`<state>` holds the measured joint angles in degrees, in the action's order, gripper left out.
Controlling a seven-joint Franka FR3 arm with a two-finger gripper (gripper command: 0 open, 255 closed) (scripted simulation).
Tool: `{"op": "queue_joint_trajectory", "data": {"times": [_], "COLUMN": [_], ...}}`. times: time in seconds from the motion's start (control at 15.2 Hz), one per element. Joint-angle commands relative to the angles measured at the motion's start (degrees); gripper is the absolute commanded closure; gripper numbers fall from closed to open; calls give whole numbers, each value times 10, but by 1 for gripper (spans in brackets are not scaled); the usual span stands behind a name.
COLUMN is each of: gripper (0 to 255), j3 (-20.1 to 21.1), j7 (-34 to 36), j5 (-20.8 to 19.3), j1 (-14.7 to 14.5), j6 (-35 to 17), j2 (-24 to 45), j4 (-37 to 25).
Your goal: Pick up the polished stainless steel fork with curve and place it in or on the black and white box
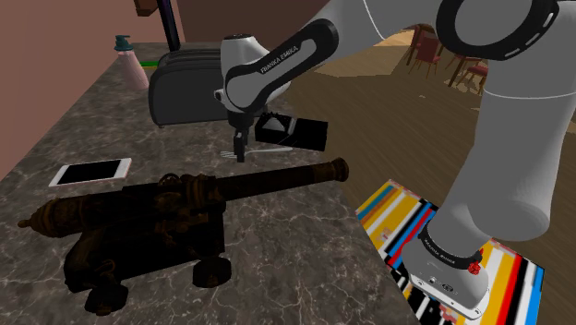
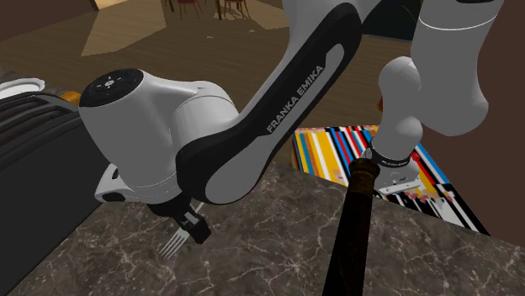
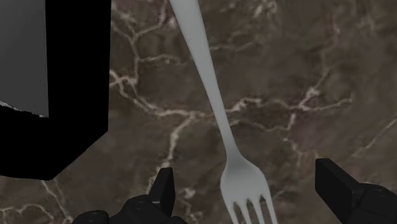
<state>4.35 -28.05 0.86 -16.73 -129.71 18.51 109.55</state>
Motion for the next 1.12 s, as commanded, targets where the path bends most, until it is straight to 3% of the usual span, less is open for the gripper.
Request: {"op": "queue_joint_trajectory", "data": {"times": [0.0,0.59,1.06], "gripper": [255,255,255], "j3": [0,0,1], "j7": [0,0,0], "j5": [0,0,2], "j1": [0,0,1], "j6": [0,0,46], "j2": [0,0,-26], "j4": [0,0,-20]}}
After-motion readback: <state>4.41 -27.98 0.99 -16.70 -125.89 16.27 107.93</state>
